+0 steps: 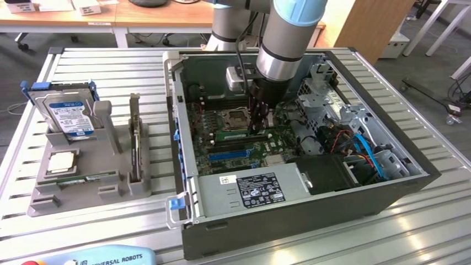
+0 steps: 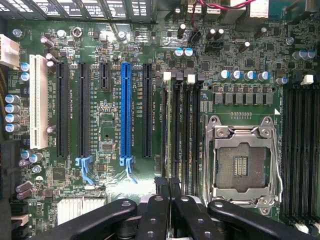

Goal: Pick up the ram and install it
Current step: 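Insert the ram into the slot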

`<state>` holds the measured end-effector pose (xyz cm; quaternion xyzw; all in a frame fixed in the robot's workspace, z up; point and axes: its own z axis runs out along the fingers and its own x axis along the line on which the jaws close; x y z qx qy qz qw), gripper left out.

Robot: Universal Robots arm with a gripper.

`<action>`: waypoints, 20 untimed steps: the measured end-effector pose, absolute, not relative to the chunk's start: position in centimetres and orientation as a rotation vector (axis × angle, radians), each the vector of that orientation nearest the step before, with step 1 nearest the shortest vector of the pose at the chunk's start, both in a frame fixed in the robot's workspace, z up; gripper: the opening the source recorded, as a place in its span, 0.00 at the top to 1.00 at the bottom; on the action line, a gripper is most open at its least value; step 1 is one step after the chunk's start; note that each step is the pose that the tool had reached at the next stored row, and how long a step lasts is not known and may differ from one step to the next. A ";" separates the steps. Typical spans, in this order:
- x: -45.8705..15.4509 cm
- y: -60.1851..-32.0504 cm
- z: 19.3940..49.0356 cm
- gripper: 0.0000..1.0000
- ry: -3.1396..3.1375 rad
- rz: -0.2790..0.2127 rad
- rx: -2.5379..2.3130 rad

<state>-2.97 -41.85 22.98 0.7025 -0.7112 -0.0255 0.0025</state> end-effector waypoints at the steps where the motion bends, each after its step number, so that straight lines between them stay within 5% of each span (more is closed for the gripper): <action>1: -3.0 -41.9 23.0 0.89 -2.231 -0.080 2.203; 20: -2.9 -41.8 22.8 0.89 -2.227 -0.080 2.207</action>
